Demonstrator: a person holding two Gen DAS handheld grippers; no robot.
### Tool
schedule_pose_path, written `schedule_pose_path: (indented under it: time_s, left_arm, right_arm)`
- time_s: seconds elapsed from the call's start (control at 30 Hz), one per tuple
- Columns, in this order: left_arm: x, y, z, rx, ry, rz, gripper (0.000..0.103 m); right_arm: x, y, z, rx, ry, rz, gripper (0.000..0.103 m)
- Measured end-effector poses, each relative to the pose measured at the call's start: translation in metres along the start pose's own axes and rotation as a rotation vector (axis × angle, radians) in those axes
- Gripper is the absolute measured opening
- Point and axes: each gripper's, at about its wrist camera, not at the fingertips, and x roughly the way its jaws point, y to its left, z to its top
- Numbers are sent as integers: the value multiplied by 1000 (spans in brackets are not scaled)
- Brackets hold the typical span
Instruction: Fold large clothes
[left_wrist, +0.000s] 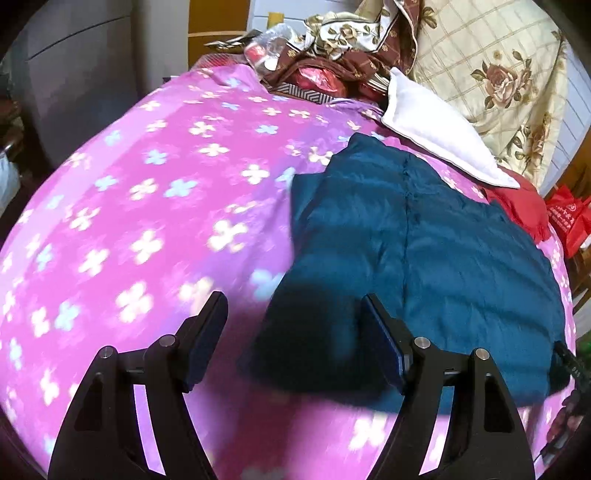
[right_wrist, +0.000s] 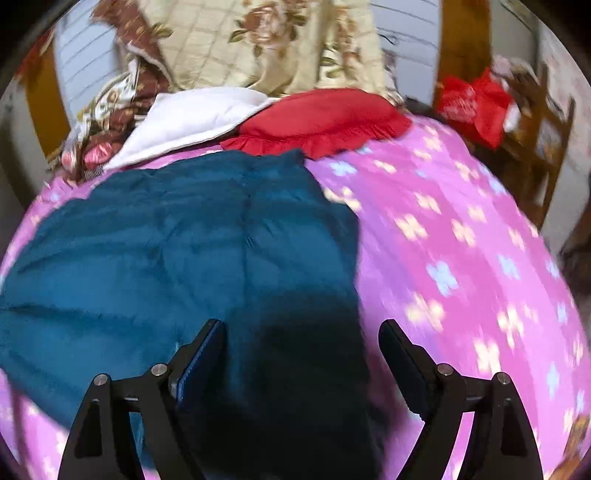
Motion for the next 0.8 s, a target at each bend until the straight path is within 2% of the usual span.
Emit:
schedule_pose_path:
  time_s: [0.17,0.23,0.33,0.47,0.6,0.8]
  left_arm:
    - [-36,9,-47,18,-5,22,75]
    - [-50,10,-70,22,-10,42,75]
    - [-71,9,-101,12,-15,32,75]
    - [-100,6,-135,-15,-23,-4,75]
    - [-122,0,-163,-7,-30,15,75]
    - [-139,-7,-180,57,-48,41,75]
  right_arm:
    - [-56,-28,-48,67,19,74,84]
    - [-75,-31,-65,71,19,92,84]
    - [-99,-26,-91,65,13,122,84]
    - [-116,-10,-118,55,30,170,84]
    - [-126,5,-139,63,55,222,84]
    - [-133,18,-155,59,75,255,84]
